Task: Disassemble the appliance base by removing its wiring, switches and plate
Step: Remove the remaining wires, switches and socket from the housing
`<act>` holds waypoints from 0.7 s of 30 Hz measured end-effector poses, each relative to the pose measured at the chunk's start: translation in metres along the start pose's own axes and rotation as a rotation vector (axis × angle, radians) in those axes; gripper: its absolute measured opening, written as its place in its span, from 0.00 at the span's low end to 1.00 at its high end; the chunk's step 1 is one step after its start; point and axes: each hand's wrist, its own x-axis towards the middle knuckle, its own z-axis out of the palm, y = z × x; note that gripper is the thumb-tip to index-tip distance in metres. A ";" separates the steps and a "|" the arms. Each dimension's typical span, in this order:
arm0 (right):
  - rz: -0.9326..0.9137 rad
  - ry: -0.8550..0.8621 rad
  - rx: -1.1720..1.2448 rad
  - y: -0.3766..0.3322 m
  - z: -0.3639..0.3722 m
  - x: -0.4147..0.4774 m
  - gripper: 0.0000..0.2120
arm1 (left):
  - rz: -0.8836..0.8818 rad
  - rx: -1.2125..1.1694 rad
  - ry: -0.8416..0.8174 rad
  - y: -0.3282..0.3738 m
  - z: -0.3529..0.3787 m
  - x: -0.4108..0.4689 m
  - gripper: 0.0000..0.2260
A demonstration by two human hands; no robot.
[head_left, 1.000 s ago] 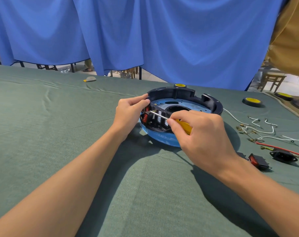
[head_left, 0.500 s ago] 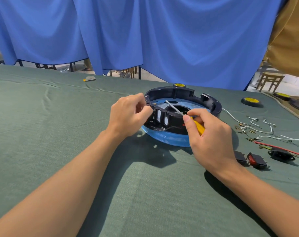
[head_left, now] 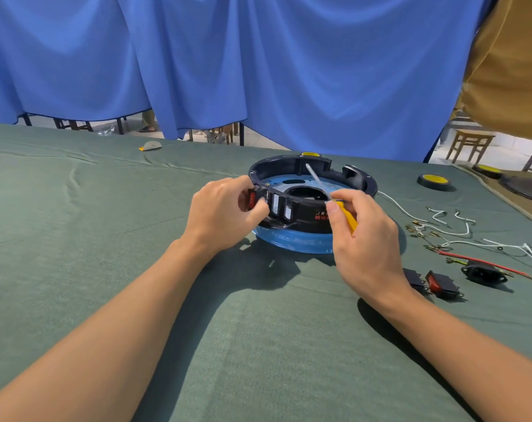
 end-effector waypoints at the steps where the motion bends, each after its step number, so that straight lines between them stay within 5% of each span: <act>1: 0.018 0.026 -0.003 0.000 -0.001 0.001 0.09 | 0.002 -0.014 0.049 0.003 0.000 0.001 0.14; 12: 0.228 -0.014 0.346 0.016 -0.051 0.030 0.06 | 0.334 -0.199 0.041 0.065 0.016 -0.011 0.08; 16: 0.179 -0.112 0.241 0.034 -0.080 0.024 0.05 | 0.294 -0.321 -0.013 0.084 0.021 -0.016 0.10; 21: 0.267 -0.300 0.365 0.036 -0.099 0.007 0.16 | 0.140 -0.517 -0.151 0.108 0.036 -0.025 0.10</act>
